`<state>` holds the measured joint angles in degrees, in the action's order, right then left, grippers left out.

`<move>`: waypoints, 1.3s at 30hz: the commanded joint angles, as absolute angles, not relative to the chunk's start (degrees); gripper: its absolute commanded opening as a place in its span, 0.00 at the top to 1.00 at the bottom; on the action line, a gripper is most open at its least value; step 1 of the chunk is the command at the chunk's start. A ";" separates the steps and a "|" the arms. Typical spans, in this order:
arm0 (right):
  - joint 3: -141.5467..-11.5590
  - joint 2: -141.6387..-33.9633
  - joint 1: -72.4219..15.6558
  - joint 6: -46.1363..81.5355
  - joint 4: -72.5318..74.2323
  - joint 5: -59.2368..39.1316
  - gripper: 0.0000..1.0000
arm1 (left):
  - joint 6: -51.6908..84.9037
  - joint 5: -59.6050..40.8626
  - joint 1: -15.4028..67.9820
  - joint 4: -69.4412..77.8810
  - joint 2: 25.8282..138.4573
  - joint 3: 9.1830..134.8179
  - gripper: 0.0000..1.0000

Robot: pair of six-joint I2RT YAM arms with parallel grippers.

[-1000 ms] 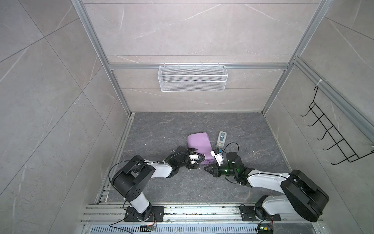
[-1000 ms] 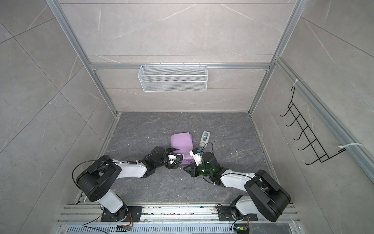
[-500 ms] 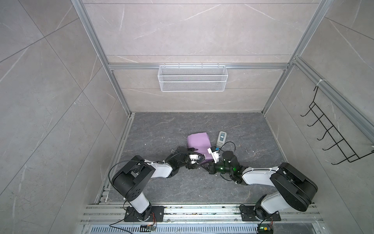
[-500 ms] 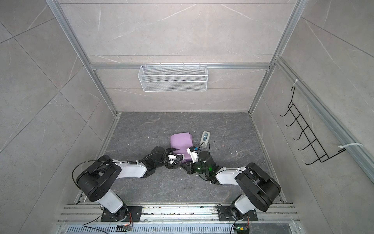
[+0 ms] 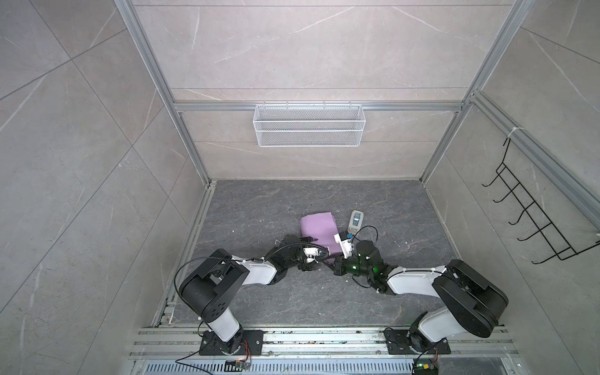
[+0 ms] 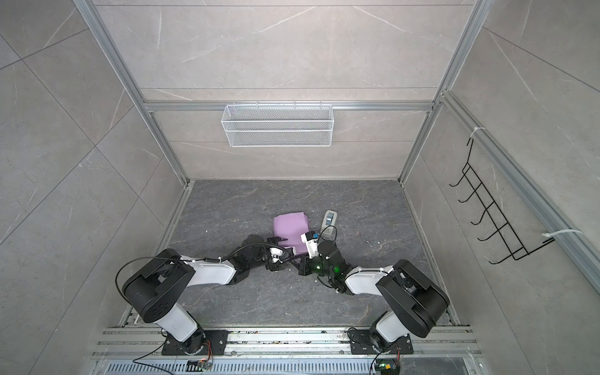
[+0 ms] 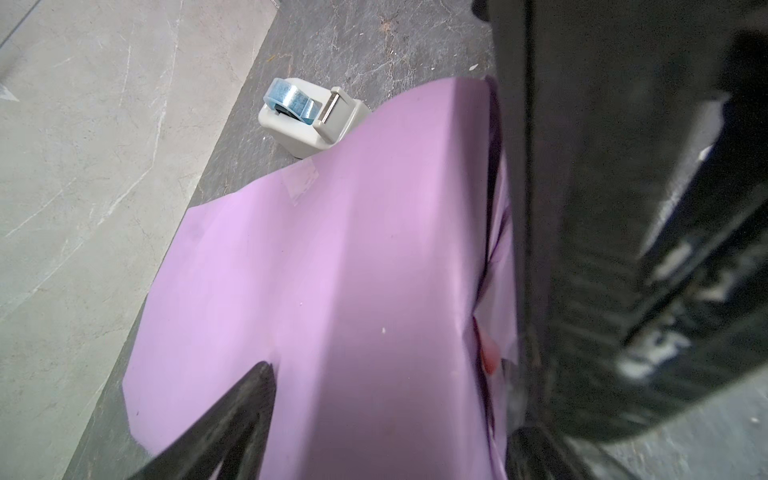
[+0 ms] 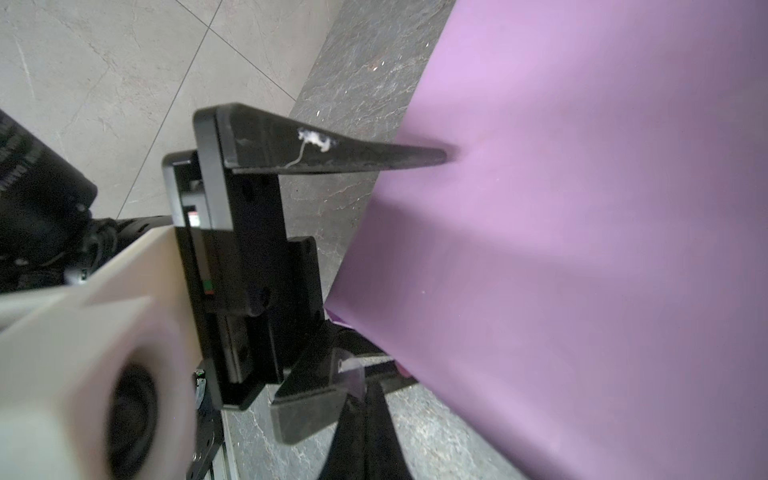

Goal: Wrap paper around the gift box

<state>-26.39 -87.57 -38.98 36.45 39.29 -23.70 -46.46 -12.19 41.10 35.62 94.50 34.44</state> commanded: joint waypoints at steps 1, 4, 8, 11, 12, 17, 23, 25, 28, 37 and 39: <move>-27.75 -88.44 -39.11 37.07 39.29 -22.50 1.00 | -44.87 -13.71 40.80 32.26 95.01 34.99 0.18; -27.51 -87.99 -39.06 37.08 38.88 -22.33 1.00 | -44.83 -13.80 40.79 32.21 94.97 35.00 0.18; -27.65 -87.85 -39.10 37.01 37.94 -21.54 1.00 | -44.74 -13.79 40.78 32.25 94.97 35.05 0.18; -28.04 -88.24 -39.08 37.10 37.48 -21.50 1.00 | -44.74 -13.80 40.78 32.26 94.92 35.03 0.18; -28.06 -88.32 -39.03 37.22 37.45 -21.23 1.00 | -44.74 -13.80 40.80 32.26 94.88 34.99 0.18; -28.26 -88.81 -38.96 37.28 37.09 -20.75 1.00 | -44.62 -13.91 40.78 32.16 95.01 35.11 0.18; -28.51 -89.12 -38.92 37.49 36.83 -20.48 1.00 | -44.65 -13.89 40.78 32.17 95.00 35.14 0.18; -28.63 -89.06 -38.86 37.61 36.68 -20.26 1.00 | -44.65 -13.89 40.78 32.19 94.90 35.10 0.18; -29.01 -89.12 -38.85 37.98 36.39 -20.04 1.00 | -44.65 -13.90 40.78 32.17 94.88 35.08 0.18; -29.79 -89.47 -38.85 39.22 36.04 -19.38 1.00 | -44.56 -13.93 40.78 32.26 94.90 35.10 0.18; -29.96 -89.56 -38.87 39.46 35.95 -19.34 1.00 | -44.56 -13.95 40.78 32.22 94.84 35.09 0.18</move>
<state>-28.25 -88.68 -38.98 38.41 36.86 -20.32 -46.41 -12.21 41.10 35.62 94.50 34.44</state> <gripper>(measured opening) 0.045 0.824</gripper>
